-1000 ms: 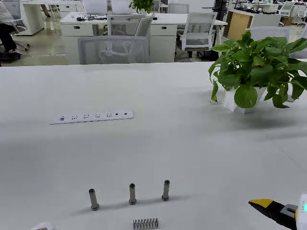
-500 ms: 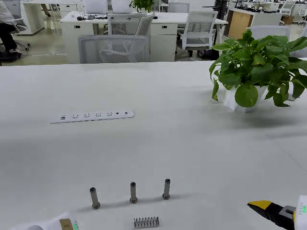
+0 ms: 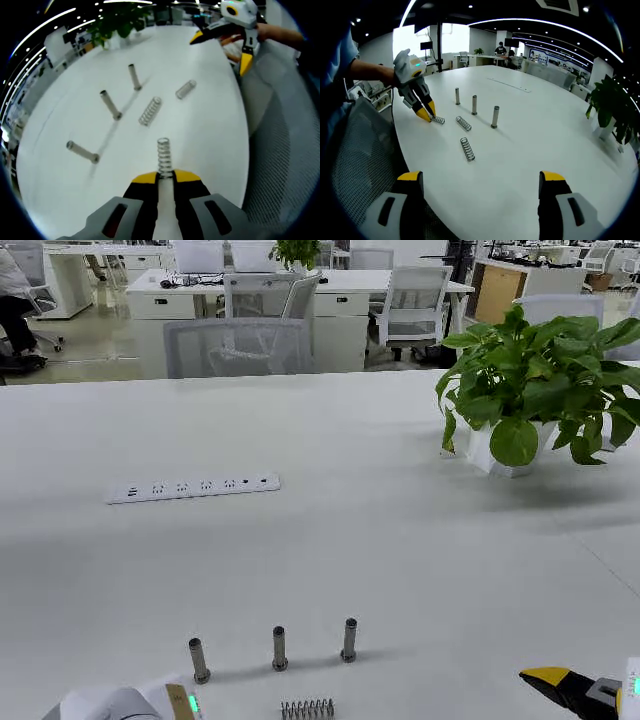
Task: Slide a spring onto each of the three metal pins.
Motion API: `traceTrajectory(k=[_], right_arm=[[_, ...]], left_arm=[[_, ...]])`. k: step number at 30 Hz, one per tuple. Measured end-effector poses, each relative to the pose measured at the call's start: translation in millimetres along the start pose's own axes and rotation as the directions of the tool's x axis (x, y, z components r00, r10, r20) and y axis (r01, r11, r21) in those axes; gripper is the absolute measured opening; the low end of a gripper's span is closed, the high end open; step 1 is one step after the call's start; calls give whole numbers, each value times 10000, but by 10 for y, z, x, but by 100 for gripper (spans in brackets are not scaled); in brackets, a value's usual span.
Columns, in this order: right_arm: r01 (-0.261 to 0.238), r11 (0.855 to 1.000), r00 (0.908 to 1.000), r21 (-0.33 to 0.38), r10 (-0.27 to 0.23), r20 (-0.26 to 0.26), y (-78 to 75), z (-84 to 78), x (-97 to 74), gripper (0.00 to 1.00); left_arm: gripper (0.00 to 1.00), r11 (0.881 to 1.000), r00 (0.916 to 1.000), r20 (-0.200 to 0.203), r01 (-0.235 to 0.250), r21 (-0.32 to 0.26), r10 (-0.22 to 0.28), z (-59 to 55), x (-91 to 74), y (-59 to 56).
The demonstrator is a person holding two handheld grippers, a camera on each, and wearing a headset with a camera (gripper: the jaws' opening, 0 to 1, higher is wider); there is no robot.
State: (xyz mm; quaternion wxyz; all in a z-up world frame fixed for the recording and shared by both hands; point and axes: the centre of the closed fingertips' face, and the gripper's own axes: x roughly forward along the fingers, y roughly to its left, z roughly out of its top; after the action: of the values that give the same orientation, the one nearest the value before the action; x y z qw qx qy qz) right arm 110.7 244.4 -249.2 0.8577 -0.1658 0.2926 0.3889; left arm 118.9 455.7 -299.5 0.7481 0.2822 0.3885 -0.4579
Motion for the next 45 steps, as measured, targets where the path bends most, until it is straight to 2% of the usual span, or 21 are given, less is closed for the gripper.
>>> traceTrajectory(k=[3, 6, 10, 18, 22, 24, 28, 31, 34, 35, 37, 39, 41, 45], right_arm=[[-10, 10000, 10000, 12, 10, 29, 2, 4, 1, 97], [17, 10000, 10000, 33, -17, 58, -5, 12, -4, 97], [15, 10000, 10000, 55, -16, 46, -10, 7, -7, 97], [-29, 9999, 10000, 140, 28, 88, -6, 25, 2, 97], [-106, 9988, 9993, 479, 89, 369, -7, 88, 1, 96], [-182, 9953, 9971, 946, 111, 756, -6, 164, 0, 96], [-302, 9886, 9923, 1476, 119, 1237, -25, 276, -5, 95], [-461, 9837, 9889, 1740, 204, 1469, -23, 346, -8, 94], [-930, 9709, 9847, 2207, 569, 1646, 14, 410, -11, 89], [-1048, 9665, 9818, 2341, 630, 1793, 10, 449, -13, 86], [-1067, 9656, 9786, 2371, 597, 1969, -3, 505, -23, 85], [-1229, 9601, 9753, 2514, 700, 2097, -3, 569, -30, 83], [-1536, 9552, 9667, 2528, 922, 2388, 28, 656, -42, 80], [-2113, 9452, 9557, 2490, 1463, 2556, 108, 756, -36, 72]], left_arm=[[11, 10000, 9999, -112, 31, -26, -32, -10, -4, 0], [11, 10000, 10000, 34, -42, -15, 42, -16, -10, -4], [10, 9989, 9985, 534, -113, -458, 137, -14, -15, 23], [10, 9928, 9927, 1150, -241, -1173, 377, 14, -17, 30], [10, 9878, 9872, 1577, 23, -1557, 226, 71, -28, -29], [10, 9843, 9833, 1797, 20, -1767, 303, 105, -42, -30], [10, 9766, 9707, 2368, 106, -2147, 416, 218, -90, -22], [10, 9789, 9586, 2820, 190, -2035, 400, 343, -151, -29], [10, 9863, 9424, 3327, 223, -1633, 338, 496, -213, -34], [10, 9886, 9339, 3567, 295, -1477, 254, 555, -232, -48], [10, 9894, 9297, 3680, 369, -1403, 175, 598, -241, -69], [10, 9939, 9224, 3861, 353, -1046, 79, 667, -253, -96], [10, 9951, 9152, 4029, 436, -884, -43, 734, -267, -130], [10, 9971, 9011, 4318, 645, -412, -404, 879, -267, -197]])
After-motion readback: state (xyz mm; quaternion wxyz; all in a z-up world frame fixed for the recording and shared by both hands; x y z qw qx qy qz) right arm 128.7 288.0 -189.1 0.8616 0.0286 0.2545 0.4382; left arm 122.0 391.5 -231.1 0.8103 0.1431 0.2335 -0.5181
